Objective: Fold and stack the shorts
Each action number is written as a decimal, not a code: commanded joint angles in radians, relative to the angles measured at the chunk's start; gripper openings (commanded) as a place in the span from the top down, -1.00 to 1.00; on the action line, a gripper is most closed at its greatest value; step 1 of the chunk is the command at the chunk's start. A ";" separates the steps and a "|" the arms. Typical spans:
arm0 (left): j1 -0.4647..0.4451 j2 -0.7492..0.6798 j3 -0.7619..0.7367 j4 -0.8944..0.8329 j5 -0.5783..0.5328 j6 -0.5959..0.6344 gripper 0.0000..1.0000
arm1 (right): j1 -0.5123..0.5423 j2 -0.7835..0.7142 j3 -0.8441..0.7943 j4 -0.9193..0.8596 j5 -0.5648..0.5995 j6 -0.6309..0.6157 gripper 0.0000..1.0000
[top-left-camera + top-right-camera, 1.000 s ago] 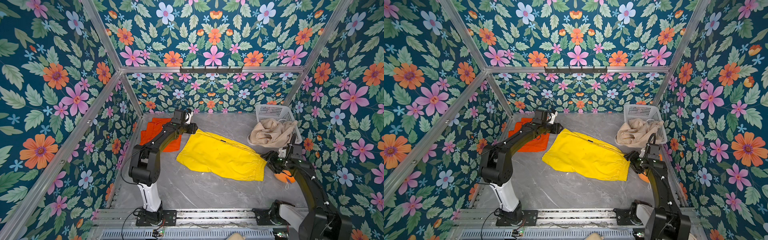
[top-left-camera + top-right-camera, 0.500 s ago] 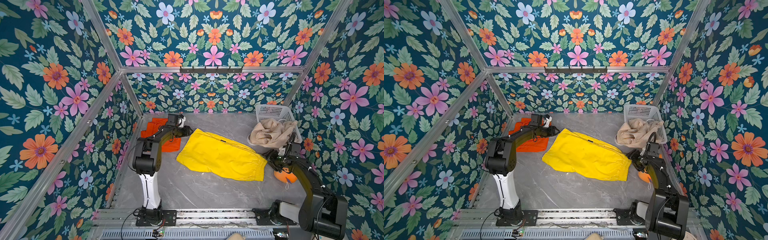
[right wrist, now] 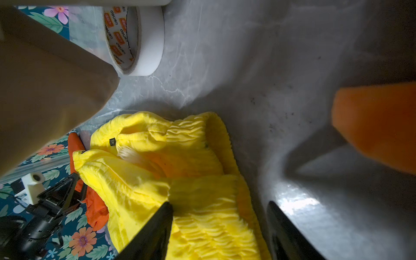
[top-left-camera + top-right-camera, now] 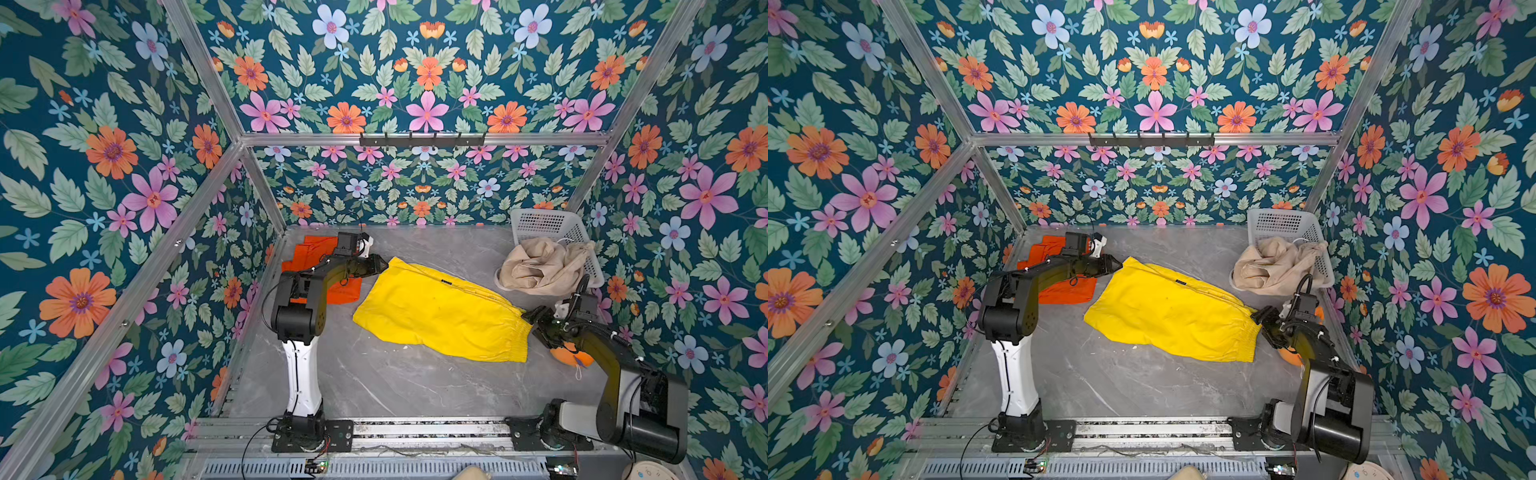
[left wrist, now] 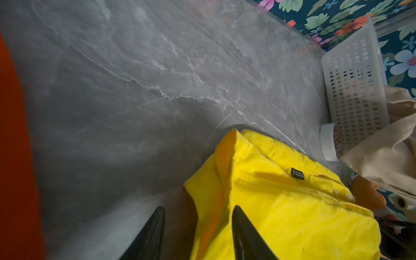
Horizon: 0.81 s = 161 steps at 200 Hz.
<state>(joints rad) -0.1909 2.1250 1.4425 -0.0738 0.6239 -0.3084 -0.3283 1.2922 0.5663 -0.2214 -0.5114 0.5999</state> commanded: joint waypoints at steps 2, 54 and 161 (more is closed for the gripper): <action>0.001 0.004 -0.003 0.069 0.049 -0.025 0.04 | 0.001 0.012 -0.003 0.047 -0.035 0.003 -0.30; 0.001 0.010 -0.007 0.103 0.073 -0.048 0.18 | 0.001 0.044 -0.005 0.075 -0.056 0.012 -0.16; 0.001 0.011 -0.013 0.131 0.124 -0.090 0.72 | 0.001 0.050 -0.009 0.082 -0.059 0.011 0.19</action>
<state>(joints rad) -0.1913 2.1464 1.4303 0.0158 0.7147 -0.3862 -0.3283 1.3430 0.5591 -0.1516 -0.5652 0.6033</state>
